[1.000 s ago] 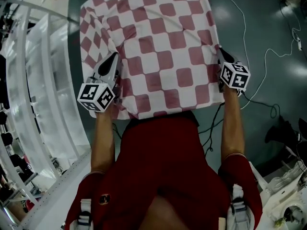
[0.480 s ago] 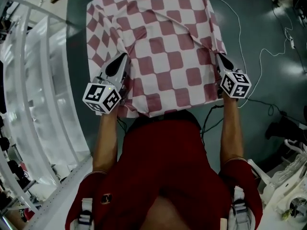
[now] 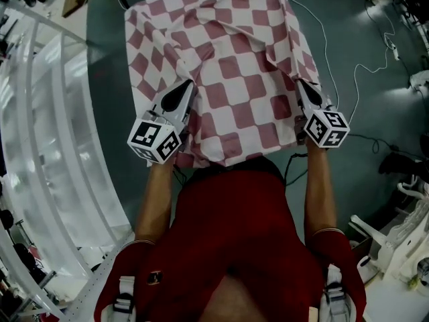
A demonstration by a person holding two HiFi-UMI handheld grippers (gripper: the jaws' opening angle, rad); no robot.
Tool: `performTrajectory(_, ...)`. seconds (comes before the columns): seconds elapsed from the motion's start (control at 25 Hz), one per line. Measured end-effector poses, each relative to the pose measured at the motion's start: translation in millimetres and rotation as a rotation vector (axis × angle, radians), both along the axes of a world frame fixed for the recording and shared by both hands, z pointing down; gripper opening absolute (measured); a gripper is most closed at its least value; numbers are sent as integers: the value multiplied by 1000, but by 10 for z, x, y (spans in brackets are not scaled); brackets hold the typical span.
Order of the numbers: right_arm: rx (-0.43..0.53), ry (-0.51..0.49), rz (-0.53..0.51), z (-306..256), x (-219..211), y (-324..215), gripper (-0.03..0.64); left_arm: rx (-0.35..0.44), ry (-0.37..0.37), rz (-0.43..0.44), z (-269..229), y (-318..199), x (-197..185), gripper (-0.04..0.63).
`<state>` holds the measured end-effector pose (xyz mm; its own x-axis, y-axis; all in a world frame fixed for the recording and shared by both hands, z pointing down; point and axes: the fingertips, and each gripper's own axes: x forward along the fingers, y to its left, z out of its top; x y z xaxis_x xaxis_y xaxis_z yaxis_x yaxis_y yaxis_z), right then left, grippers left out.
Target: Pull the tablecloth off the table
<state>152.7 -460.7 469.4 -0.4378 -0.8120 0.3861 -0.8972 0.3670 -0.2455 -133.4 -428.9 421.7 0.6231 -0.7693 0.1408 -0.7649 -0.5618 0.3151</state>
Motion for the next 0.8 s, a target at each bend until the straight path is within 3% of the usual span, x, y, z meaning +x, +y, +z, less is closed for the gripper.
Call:
performTrajectory(0.44,115,-40,-22,-481,-772,519,9,15,59,116,-43,223,-94,9)
performTrajectory(0.8,172,-164,-159,-694,-1368,988,11,26,59,154,16,605,105,9)
